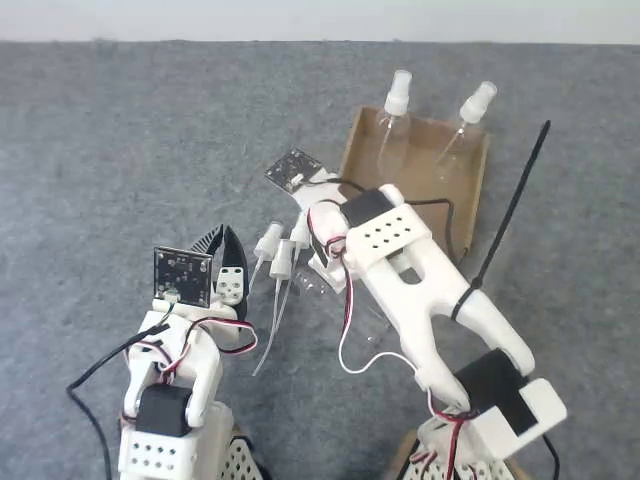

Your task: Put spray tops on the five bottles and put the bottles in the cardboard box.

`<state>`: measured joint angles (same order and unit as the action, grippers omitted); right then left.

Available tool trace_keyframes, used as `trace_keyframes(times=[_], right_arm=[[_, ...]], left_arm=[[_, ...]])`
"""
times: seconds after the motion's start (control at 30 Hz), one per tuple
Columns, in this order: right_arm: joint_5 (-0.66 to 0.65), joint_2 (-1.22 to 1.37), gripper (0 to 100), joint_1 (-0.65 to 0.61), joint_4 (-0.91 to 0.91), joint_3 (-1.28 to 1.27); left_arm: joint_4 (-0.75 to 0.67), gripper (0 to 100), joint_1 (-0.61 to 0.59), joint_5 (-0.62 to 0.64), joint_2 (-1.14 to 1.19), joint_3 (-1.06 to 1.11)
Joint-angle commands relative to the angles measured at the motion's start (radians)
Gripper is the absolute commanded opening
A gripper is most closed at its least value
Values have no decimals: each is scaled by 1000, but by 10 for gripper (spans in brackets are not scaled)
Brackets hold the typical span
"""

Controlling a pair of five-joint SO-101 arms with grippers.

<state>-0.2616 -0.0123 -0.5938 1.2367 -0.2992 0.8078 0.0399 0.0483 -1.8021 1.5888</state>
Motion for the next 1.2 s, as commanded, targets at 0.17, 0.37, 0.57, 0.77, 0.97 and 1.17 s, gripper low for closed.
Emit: trace_keyframes(times=[0.17, 0.37, 0.57, 0.77, 0.97, 1.17], right_arm=[[-14, -67, 221, -5, -148, -124], [-12, -62, 221, -8, -180, -195], [-6, -68, 153, -27, -179, -218], [-6, -70, 25, -44, -176, -219], [-6, -114, 24, -12, -145, -212], [-6, -303, 24, 59, -10, -183]], left_arm=[[-28, 12, 2, 5, -14, -19], [-28, 12, 2, 5, -14, -19], [-28, 12, 2, 5, -14, -19], [-28, 12, 2, 5, -14, -19], [-28, 12, 2, 5, -14, -19], [-28, 12, 2, 5, -14, -19]])
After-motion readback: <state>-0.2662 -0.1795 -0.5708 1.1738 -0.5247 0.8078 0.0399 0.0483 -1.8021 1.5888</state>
